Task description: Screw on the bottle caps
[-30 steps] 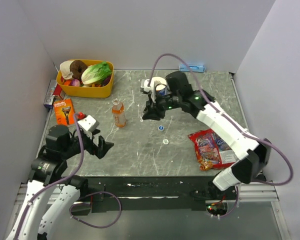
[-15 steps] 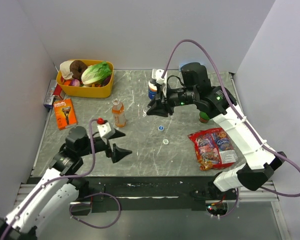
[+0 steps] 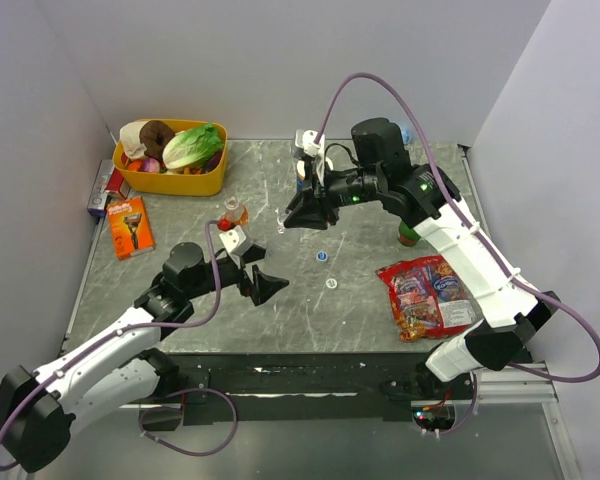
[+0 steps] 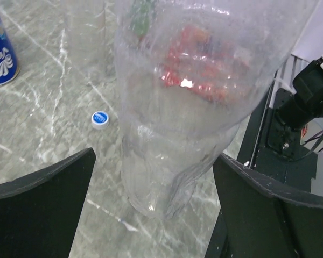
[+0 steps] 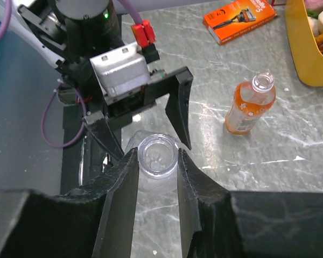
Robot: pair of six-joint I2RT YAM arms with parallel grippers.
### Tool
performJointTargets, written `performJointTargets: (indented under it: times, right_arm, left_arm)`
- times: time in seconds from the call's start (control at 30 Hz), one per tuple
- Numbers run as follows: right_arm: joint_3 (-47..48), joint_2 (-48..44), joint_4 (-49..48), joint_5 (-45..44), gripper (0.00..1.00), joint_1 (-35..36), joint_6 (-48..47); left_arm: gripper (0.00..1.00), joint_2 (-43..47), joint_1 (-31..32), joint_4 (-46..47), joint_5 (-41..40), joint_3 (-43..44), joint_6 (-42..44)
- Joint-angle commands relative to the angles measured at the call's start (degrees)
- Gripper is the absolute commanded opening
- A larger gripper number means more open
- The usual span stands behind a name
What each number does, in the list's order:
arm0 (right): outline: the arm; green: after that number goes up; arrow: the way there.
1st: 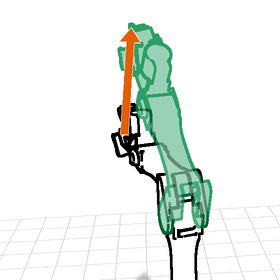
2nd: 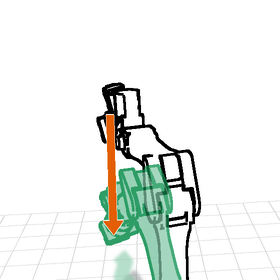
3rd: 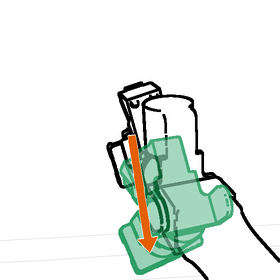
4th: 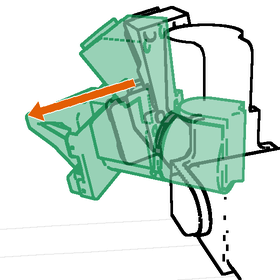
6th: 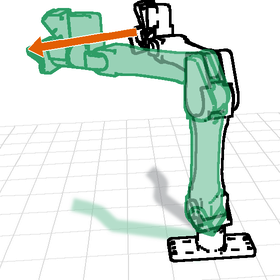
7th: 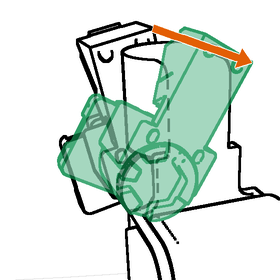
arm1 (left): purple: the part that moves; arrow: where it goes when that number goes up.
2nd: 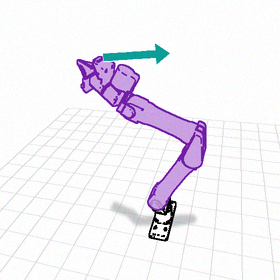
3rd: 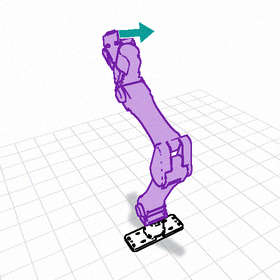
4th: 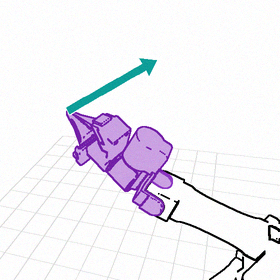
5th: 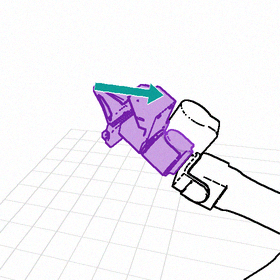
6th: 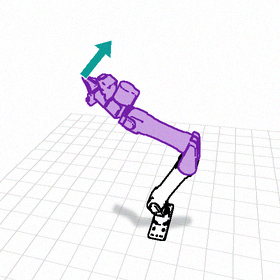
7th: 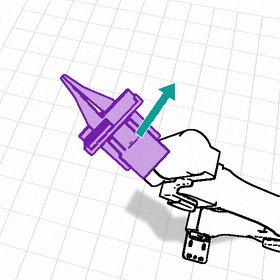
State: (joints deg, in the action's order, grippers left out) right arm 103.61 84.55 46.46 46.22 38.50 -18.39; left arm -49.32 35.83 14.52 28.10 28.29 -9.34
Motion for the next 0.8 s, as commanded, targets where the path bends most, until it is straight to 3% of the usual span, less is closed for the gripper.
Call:
performJointTargets:
  times: [0.0, 0.47, 0.7, 0.77]
  right_arm:
    - [1.59, -0.53, -2.86, 3.00, 0.00, 0.87, 3.71]
    - [1.77, 1.31, -5.50, 2.12, 0.00, 1.05, 4.77]
    - [1.16, 1.49, -4.89, 1.95, 0.00, 1.05, 4.68]
    - [0.89, 1.32, -2.78, 1.86, 0.11, 1.05, 2.76]
  left_arm:
    - [0.96, -3.23, 1.08, 9.73, 0.54, 0.97, -2.34]
    - [0.97, -5.79, 4.07, 13.43, 3.72, 1.06, -1.38]
    - [0.70, -4.65, 4.07, 12.64, 1.09, -0.17, -1.99]
    - [0.60, -3.68, 3.81, 11.24, 0.47, -0.52, -2.17]
